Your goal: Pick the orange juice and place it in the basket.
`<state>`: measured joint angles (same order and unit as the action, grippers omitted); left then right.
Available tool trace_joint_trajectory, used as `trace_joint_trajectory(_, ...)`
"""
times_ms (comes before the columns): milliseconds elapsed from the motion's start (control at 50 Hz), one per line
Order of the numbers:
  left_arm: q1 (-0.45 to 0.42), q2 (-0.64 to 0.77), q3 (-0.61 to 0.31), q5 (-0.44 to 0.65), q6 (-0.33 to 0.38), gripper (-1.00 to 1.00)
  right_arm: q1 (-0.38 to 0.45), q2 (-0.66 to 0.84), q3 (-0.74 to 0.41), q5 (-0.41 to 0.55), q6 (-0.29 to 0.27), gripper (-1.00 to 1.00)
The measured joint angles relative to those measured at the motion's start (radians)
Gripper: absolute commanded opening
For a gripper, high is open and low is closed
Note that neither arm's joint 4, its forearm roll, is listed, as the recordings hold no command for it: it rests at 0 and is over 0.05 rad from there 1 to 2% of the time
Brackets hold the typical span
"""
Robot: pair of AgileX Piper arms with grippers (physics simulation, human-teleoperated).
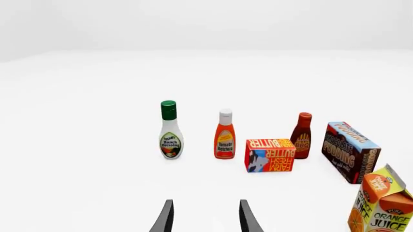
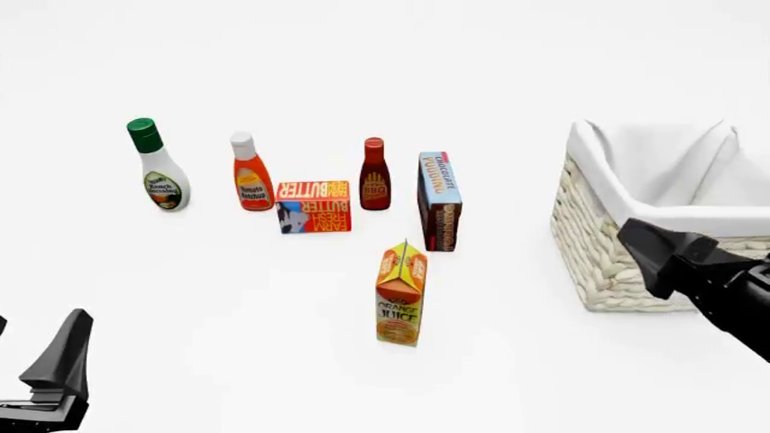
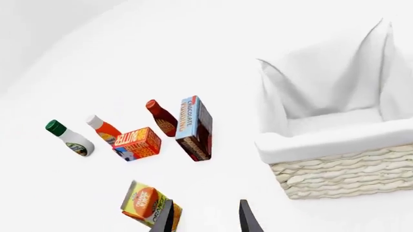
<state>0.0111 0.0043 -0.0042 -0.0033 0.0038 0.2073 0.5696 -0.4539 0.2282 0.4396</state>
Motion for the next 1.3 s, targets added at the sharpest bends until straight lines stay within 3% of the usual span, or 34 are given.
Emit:
trace_joint_trajectory(720, 0.0, 0.0, 0.0, 0.0, 0.0, 1.0, 0.246, 0.244, -0.109, -0.043, 0.398, 1.0)
trace_joint_trajectory(1300, 0.0, 0.0, 0.0, 0.0, 0.0, 1.0, 0.403, 0.436, -0.247, 0.111, 0.652, 1.0)
